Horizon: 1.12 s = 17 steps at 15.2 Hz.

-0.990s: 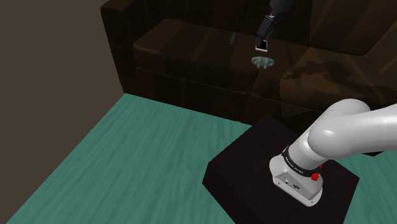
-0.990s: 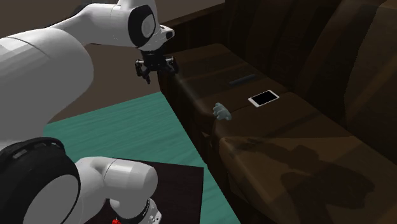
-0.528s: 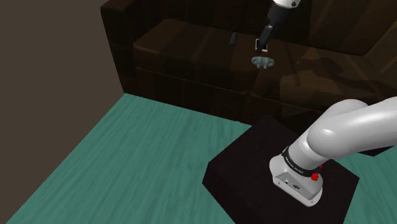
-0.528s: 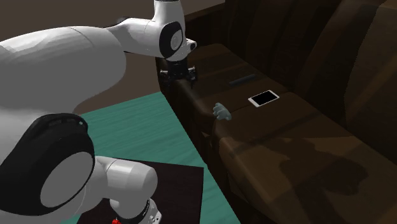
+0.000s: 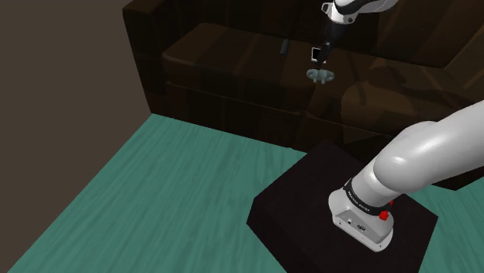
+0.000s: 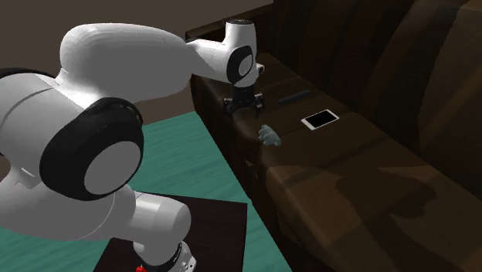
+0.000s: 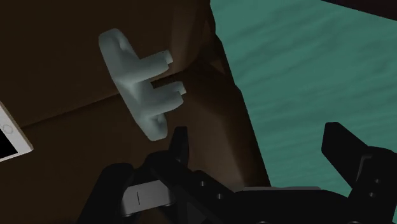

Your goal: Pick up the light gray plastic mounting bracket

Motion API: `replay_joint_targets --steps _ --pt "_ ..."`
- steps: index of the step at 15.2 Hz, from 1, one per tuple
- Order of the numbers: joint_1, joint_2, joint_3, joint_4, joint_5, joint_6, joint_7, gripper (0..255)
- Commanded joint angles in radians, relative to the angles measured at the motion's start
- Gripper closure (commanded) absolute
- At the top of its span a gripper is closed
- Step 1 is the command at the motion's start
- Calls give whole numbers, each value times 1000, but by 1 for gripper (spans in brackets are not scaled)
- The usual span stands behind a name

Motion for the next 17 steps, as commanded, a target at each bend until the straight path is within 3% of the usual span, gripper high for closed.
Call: replay_joint_targets --steps 1,7,17 --pt "-4 67 -35 30 3 26 -57 0" --pt "-19 291 -119 148 57 93 -227 0" --pt "-23 339 -123 90 77 195 -239 0"
